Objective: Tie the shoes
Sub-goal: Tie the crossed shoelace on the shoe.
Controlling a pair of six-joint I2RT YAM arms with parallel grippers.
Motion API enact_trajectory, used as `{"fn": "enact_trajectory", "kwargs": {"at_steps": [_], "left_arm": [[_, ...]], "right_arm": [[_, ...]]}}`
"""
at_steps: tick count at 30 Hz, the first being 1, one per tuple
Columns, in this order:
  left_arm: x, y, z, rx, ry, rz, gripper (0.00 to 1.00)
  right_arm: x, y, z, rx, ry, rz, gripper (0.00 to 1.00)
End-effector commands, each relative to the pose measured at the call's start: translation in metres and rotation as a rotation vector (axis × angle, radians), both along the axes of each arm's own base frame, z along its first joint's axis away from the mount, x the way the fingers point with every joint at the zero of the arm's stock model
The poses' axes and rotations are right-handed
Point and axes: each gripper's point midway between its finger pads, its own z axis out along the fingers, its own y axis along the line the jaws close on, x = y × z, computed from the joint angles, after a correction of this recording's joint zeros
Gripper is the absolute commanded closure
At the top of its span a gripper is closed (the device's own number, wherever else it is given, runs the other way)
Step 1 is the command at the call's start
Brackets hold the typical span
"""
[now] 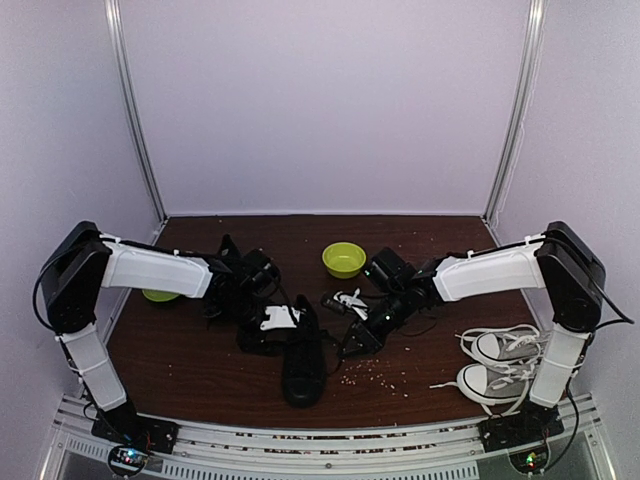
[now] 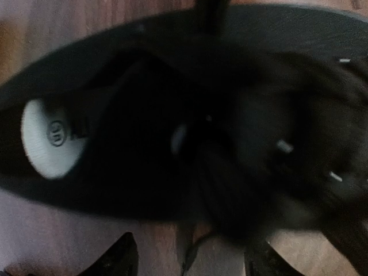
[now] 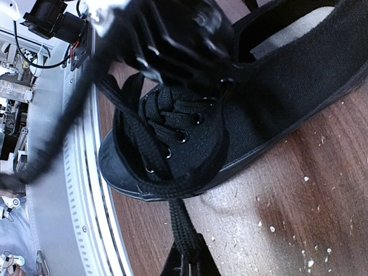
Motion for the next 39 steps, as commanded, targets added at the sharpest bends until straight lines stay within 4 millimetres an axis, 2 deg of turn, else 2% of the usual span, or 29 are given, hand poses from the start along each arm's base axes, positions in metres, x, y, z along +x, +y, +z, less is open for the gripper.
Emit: {"fn": "enact_trajectory", "kwargs": {"at_steps": [1, 3, 5, 7, 8, 11, 15, 18, 21, 23, 25, 29, 33, 39], "left_arm": [[0.003, 0.001, -0.013, 0.105, -0.020, -0.012, 0.39], [-0.002, 0.001, -0.018, 0.125, -0.025, -0.028, 0.47], [-0.002, 0.004, -0.021, 0.136, -0.026, -0.017, 0.68], [-0.004, 0.006, -0.021, 0.136, -0.024, -0.009, 0.97], [-0.004, 0.007, -0.018, 0.127, -0.022, 0.011, 1.00], [0.003, 0.012, 0.002, 0.088, -0.055, 0.130, 1.00], [0.012, 0.037, 0.040, 0.021, -0.090, 0.355, 1.00], [0.006, 0.060, 0.059, -0.036, -0.080, 0.496, 1.00], [-0.008, 0.080, 0.062, -0.090, -0.006, 0.604, 1.00], [0.001, 0.084, 0.080, -0.181, -0.012, 0.717, 1.00], [0.006, 0.090, 0.089, -0.247, 0.066, 0.823, 1.00], [0.008, 0.123, 0.086, -0.274, 0.185, 1.082, 1.00], [-0.005, 0.139, 0.078, -0.357, 0.242, 1.286, 1.00], [-0.018, 0.170, 0.062, -0.373, 0.218, 1.456, 1.00]], "right_arm": [[0.003, 0.003, 0.010, 0.027, -0.021, 0.018, 1.00], [0.003, 0.003, 0.010, 0.028, -0.023, 0.017, 1.00], [0.003, 0.004, 0.011, 0.032, -0.021, 0.019, 1.00], [0.003, 0.003, 0.013, 0.033, -0.022, 0.018, 1.00], [0.004, 0.002, 0.012, 0.030, -0.023, 0.014, 1.00], [0.011, -0.008, 0.009, 0.002, -0.032, -0.035, 1.00], [0.023, -0.028, 0.000, -0.039, -0.030, -0.123, 1.00], [0.026, -0.045, -0.009, -0.094, -0.027, -0.171, 1.00], [0.027, -0.062, -0.016, -0.141, -0.010, -0.225, 1.00], [0.031, -0.076, -0.021, -0.171, 0.004, -0.275, 1.00], [0.034, -0.089, -0.025, -0.197, 0.026, -0.328, 1.00], [0.042, -0.111, -0.031, -0.204, 0.064, -0.437, 1.00], [0.045, -0.120, -0.033, -0.201, 0.095, -0.484, 1.00], [0.054, -0.139, -0.048, -0.214, 0.156, -0.583, 1.00]]}}
